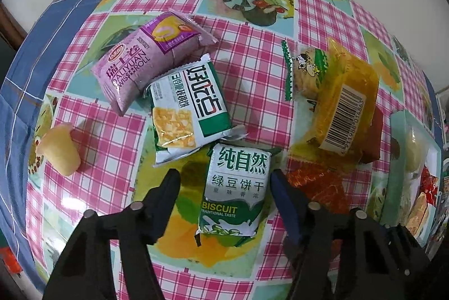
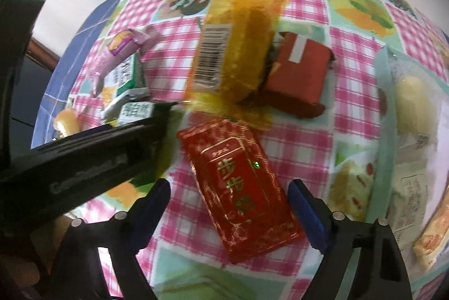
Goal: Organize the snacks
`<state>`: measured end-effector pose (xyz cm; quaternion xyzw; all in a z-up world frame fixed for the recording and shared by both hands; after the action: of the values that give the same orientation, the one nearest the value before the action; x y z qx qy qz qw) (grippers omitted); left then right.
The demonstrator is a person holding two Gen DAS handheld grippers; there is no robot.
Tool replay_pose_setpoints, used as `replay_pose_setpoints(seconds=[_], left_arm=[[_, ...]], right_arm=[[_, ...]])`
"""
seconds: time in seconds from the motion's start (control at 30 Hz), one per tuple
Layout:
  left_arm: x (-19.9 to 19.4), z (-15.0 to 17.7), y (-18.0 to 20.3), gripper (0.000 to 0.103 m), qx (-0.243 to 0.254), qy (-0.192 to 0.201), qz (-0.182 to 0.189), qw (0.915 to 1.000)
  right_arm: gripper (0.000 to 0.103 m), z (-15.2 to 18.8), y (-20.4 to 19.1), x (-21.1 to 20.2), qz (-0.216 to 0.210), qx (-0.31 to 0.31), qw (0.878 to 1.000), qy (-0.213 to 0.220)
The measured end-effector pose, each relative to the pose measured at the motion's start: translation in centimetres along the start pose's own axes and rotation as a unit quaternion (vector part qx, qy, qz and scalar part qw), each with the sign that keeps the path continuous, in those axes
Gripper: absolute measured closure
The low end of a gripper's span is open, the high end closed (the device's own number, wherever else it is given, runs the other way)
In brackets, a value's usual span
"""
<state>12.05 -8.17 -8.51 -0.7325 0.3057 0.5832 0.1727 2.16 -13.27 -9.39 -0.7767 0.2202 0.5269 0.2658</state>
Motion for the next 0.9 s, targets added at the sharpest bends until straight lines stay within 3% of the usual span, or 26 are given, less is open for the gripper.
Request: replay_pose_setpoints(seconds=[0.17, 0.3, 0.43, 0.9], left_arm=[[0.2, 0.0, 0.1, 0.046, -0.005, -0.007, 0.006, 0.9999], [0.1, 0.2, -0.1, 0.054, -0.007, -0.007, 0.003, 0.9999], [0.1, 0.3, 0.3, 0.061, 0.001, -0.008, 0.002, 1.0000], [-1.6, 0.6, 0.2, 0.061, -0.003, 0.006, 0.006, 1.0000]], right_arm=[[0.028, 0.1, -2.5, 0.6, 0.025, -0.041, 0.999, 0.001], [0.042, 0.6, -3.8, 0.5, 0.056, -0.065, 0.996, 0.005], [0.046, 0.7, -3.8, 0.3, 0.052, -0.053, 0.997, 0.009], [0.055, 0.6, -0.7, -0.6, 0.020, -0.009, 1.000, 0.015]])
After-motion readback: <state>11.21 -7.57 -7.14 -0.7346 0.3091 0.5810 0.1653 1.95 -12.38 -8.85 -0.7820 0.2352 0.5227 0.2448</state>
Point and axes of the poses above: each gripper's, at about its wrist camera, not at the fingertips, and x roughly the way its jaws point, y to its right, z to its underside, the point moved 2 cm from there along x, roughly the way its jaws point, and after that the axes turned 3 degrees about y, right-handed, at the moved point
